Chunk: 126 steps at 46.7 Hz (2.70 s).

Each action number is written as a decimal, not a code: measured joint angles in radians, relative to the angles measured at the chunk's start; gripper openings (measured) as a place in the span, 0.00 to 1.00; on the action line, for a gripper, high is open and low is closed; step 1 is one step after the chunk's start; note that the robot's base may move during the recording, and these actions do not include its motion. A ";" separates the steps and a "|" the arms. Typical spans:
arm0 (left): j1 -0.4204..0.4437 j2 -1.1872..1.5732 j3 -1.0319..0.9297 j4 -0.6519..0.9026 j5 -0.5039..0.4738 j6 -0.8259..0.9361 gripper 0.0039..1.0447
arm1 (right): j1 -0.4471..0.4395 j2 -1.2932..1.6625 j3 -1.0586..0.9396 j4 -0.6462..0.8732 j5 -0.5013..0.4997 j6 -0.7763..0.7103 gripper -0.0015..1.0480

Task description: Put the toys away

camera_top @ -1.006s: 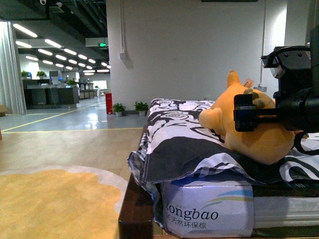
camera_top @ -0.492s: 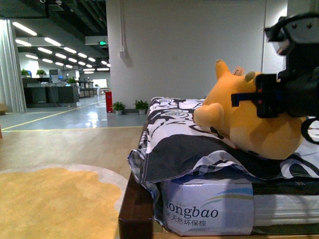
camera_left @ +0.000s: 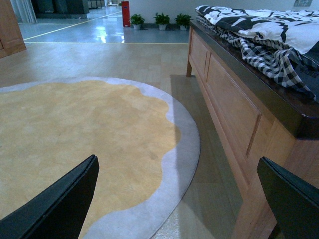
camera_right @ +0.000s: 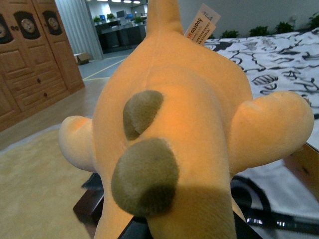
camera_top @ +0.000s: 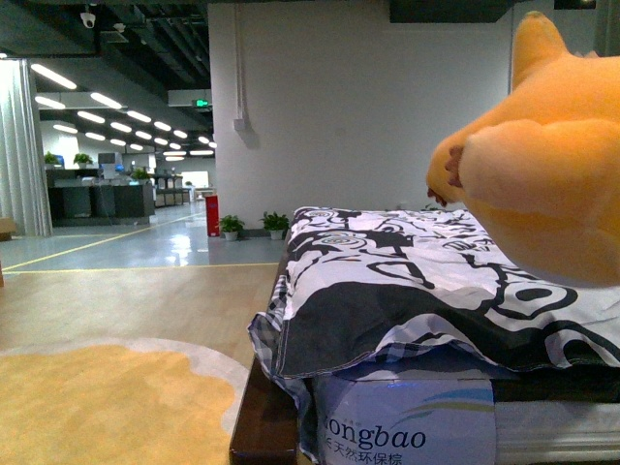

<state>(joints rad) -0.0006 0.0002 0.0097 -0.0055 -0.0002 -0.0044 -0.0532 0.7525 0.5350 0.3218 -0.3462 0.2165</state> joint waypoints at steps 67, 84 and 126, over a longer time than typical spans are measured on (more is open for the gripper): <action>0.000 0.000 0.000 0.000 0.000 0.000 0.94 | 0.303 -0.692 -0.523 -0.107 0.320 -0.056 0.07; 0.000 0.000 0.000 0.000 0.000 0.000 0.94 | 0.304 -0.693 -0.523 -0.107 0.320 -0.056 0.07; 0.000 0.000 0.000 0.000 0.001 0.000 0.94 | 0.307 -0.695 -0.523 -0.107 0.321 -0.056 0.07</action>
<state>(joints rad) -0.0002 0.0006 0.0097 -0.0055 0.0006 -0.0044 0.2535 0.0574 0.0116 0.2146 -0.0254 0.1600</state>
